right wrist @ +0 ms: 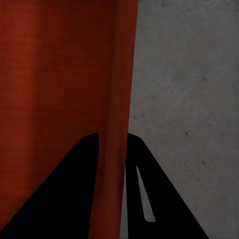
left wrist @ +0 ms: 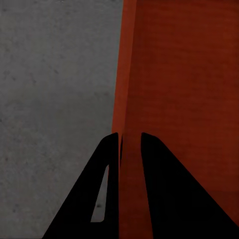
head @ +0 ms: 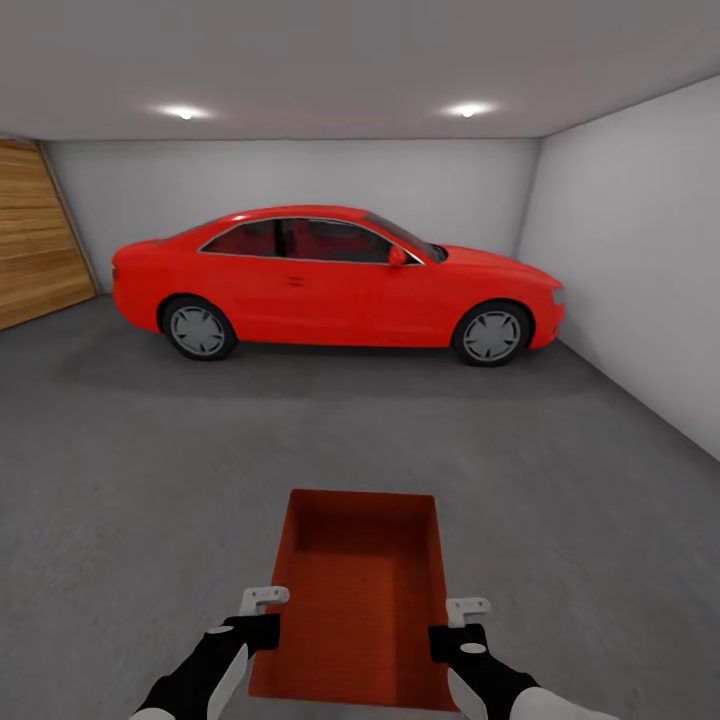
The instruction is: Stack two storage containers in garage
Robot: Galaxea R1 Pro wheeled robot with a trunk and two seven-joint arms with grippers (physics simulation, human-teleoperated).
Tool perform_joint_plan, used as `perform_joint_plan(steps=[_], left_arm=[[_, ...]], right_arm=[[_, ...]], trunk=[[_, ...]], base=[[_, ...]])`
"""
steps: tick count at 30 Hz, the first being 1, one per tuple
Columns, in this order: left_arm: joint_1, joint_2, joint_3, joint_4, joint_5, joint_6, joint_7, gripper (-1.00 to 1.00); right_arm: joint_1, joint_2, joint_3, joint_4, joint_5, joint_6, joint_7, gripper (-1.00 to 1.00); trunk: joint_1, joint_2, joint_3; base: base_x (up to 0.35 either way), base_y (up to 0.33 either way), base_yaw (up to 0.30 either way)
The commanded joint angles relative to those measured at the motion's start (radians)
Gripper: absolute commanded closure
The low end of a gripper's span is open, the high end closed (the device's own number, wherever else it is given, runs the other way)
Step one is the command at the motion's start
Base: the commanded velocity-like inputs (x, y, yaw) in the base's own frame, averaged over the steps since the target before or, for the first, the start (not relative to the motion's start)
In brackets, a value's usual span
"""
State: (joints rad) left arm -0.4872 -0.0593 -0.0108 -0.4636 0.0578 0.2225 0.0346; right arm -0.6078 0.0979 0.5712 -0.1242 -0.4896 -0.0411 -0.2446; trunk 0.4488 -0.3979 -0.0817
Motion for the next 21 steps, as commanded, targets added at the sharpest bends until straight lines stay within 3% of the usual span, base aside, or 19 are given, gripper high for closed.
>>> perform_joint_plan(steps=[1,21], left_arm=[[-0.001,0.001,-0.003,-0.004,-0.015,0.007,0.011,1.00],[-0.001,0.001,-0.003,-0.004,-0.015,0.007,0.010,1.00]], right_arm=[[-0.001,-0.007,0.012,0.012,-0.017,-0.006,-0.012,1.00],[-0.001,-0.009,0.012,0.012,-0.017,-0.006,-0.012,1.00]], trunk=[[0.001,-0.002,-0.002],[0.001,-0.002,-0.002]], base=[[0.323,0.000,0.000],[0.323,0.000,0.000]])
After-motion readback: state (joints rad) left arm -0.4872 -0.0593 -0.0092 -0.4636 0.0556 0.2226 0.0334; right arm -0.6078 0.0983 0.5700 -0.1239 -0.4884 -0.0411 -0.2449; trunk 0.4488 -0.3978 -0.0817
